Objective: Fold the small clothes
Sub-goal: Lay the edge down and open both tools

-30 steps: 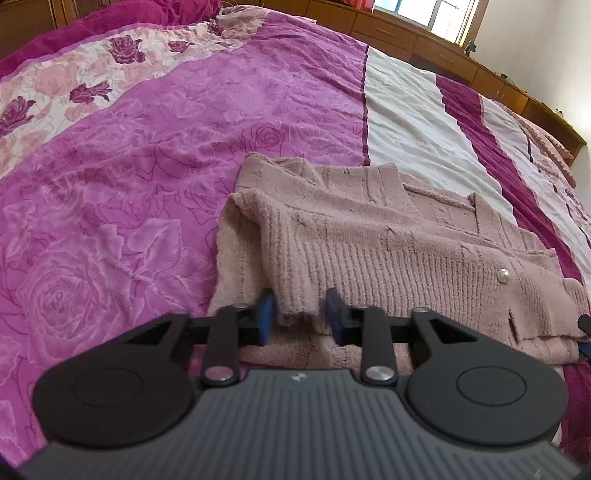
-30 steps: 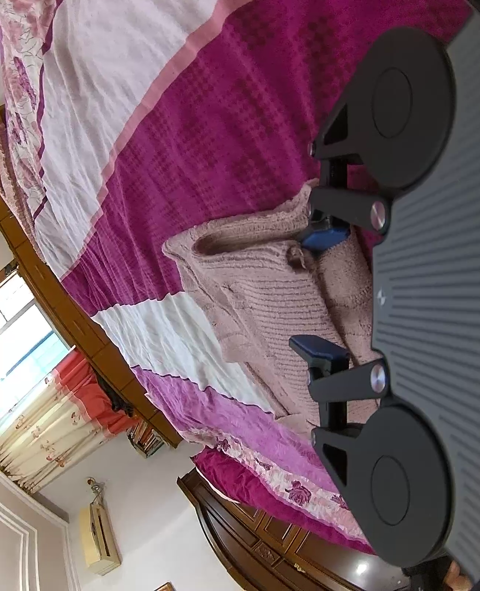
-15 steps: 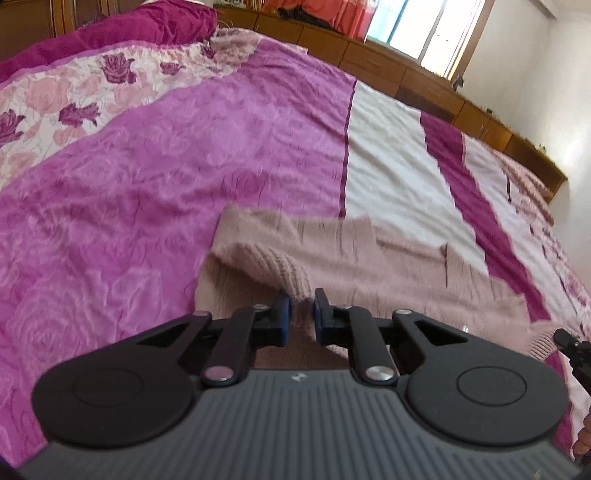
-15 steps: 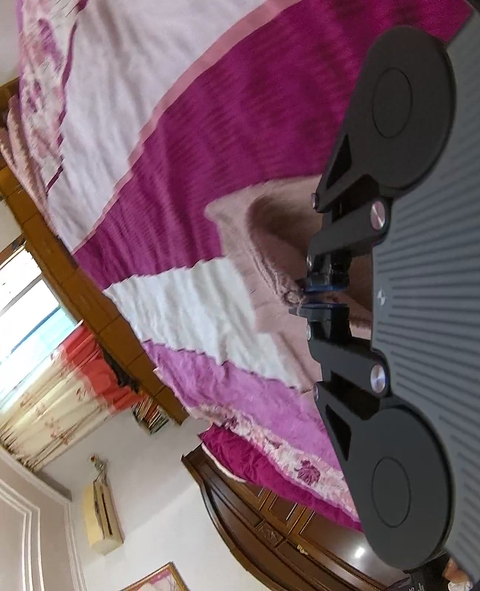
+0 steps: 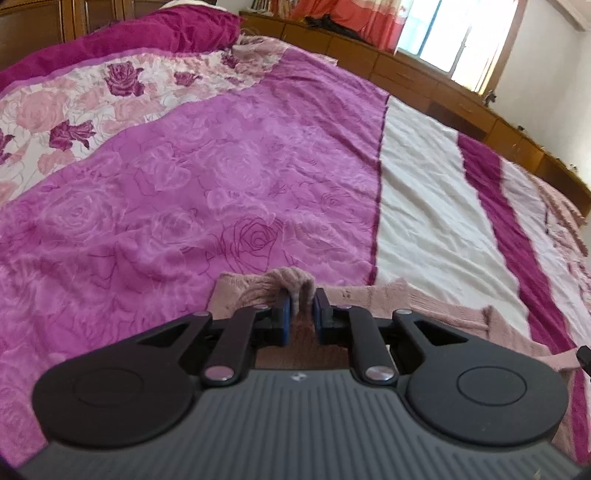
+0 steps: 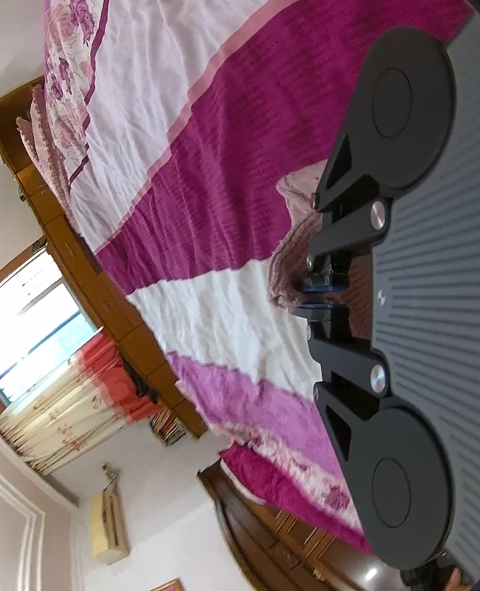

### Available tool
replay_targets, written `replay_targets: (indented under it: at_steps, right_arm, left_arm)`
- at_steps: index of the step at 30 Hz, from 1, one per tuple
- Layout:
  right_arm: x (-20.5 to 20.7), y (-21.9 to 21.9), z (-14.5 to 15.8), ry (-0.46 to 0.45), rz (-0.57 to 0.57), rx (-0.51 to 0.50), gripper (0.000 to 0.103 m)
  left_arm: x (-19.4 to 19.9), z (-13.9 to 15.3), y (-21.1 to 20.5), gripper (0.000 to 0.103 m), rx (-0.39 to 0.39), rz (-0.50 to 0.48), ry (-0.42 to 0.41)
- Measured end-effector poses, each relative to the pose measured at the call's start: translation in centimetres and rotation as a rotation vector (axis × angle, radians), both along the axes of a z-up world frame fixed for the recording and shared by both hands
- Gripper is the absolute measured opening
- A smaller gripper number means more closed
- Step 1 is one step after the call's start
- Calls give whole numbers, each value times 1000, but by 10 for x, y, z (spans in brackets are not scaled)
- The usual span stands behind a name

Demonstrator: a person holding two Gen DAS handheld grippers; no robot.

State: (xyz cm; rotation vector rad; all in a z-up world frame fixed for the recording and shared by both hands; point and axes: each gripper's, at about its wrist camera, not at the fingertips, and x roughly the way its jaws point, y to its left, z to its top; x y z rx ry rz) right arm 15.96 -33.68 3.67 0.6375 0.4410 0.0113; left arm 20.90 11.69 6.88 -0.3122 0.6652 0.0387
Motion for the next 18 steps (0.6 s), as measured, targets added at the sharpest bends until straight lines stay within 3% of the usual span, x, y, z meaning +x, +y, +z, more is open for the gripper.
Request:
replay_targets:
  at_steps: [3,5,7,12,18]
  right_arm:
    - [13,5,-11,42,-12,-55,15]
    - [14,6,-19,50,-24,-83,42]
    - [14,5,-23,43,-25,-81,56]
    - [12,3,-17,8,-8,-95,60]
    - [12,7,-21,43,7,-102,60]
  left_arm:
    - [10,-6,-6,19,41,2,26]
    - [11,-8,-8,26,65,-6,29]
    - [9,-9,-9,34,81,-10,25]
    - [-3,-7,-5,42,89,-18,7]
    - [-18,-2,-3,43,136,-5,-12]
